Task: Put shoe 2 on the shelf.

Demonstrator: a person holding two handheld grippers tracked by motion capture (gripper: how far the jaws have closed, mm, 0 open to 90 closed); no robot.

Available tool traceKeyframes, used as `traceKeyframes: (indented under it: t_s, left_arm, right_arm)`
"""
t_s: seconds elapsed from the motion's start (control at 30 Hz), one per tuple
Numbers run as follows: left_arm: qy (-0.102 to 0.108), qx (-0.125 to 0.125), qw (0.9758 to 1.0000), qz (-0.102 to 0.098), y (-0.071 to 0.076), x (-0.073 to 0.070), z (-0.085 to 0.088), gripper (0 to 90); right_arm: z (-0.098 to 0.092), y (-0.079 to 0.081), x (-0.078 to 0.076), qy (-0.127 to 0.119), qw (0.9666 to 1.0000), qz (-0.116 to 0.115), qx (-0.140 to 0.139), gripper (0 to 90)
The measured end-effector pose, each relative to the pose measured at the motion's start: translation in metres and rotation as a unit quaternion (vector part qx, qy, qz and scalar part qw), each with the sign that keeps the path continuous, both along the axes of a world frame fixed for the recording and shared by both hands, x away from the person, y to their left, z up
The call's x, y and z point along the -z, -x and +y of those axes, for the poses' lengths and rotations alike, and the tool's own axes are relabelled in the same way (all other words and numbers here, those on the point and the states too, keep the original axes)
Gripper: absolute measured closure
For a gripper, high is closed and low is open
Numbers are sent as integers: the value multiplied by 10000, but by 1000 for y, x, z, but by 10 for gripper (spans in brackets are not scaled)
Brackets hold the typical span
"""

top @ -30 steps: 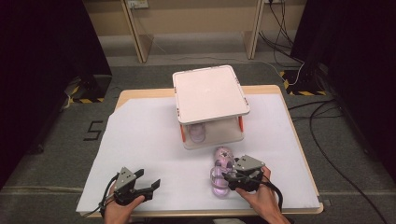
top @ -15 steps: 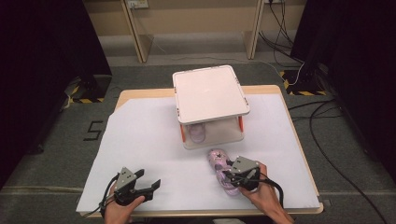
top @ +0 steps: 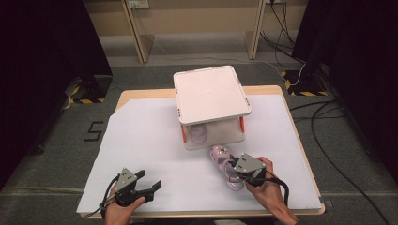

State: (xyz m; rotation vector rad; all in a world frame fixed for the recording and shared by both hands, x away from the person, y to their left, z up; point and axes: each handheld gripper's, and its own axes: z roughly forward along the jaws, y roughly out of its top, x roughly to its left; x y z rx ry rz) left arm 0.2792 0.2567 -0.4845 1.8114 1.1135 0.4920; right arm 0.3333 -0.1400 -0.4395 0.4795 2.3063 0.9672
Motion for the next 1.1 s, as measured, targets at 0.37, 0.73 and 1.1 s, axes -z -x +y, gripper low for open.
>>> traceKeyframes:
  t_s: [0.37,0.73,1.1]
  left_arm:
    - [10,-14,10000,-9,-1,1,0,202]
    - [14,-9,10000,-4,0,1,1,202]
    - [44,-7,10000,0,-1,1,1,202]
  right_arm:
    - [7,-32,-5,144,9978,-576,312,835]
    - [30,-82,9,227,9940,-818,696,834]
    - [56,-125,25,413,9891,-1048,953,830]
